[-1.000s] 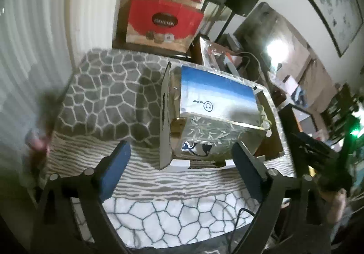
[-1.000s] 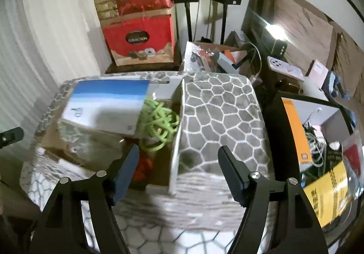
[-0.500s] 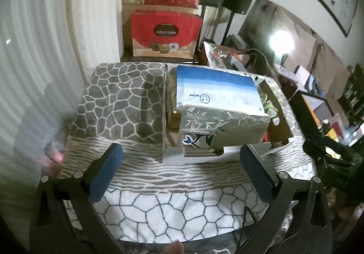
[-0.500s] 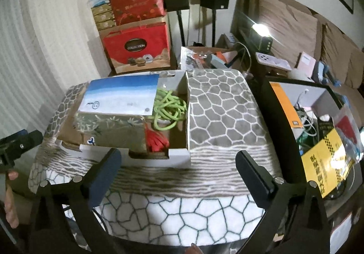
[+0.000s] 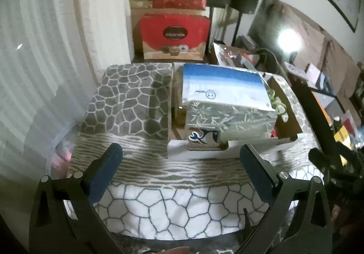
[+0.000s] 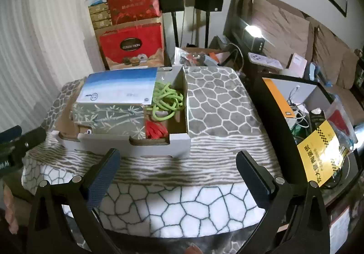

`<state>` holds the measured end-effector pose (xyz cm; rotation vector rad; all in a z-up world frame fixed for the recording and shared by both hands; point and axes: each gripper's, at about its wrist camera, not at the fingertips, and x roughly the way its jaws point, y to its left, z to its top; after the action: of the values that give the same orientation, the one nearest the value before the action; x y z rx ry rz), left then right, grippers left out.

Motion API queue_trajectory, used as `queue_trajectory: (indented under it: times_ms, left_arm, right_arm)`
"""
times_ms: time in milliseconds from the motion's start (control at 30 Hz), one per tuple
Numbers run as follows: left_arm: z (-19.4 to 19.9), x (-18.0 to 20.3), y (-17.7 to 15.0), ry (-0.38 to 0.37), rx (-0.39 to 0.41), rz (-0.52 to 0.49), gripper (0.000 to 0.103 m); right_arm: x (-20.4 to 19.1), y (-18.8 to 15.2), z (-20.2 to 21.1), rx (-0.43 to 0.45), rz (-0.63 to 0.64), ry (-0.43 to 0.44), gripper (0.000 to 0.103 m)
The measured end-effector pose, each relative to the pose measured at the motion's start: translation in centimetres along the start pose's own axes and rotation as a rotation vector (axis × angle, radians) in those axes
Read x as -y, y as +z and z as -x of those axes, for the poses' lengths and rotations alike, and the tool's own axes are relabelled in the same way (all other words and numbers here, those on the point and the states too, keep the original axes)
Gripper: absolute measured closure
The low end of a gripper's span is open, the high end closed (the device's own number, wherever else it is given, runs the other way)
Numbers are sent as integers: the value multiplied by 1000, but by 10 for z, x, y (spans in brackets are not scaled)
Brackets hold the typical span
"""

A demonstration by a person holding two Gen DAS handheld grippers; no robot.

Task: Organize objects

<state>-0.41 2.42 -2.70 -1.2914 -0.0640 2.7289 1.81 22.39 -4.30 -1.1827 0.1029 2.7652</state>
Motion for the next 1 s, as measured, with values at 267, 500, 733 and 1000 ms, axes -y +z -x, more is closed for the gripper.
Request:
queue_trajectory:
  times_ms: [267,500,733,1000]
  left_arm:
    - [-2,2,-3,13,-8,-6,0]
    - [-4,4,-4,12,-15,-10,0]
    - [-5,3,-4,17,-20,-12,0]
    - [-5,1,-5,28,-15,-12,0]
  right_arm:
    - [-2,-2,3,3,-11,13,1]
    - [-4,-2,4,3,-13,15,1]
    - [-4,-2,4,3,-12,14,1]
    - [-6,-2,3,3,-9,11,1]
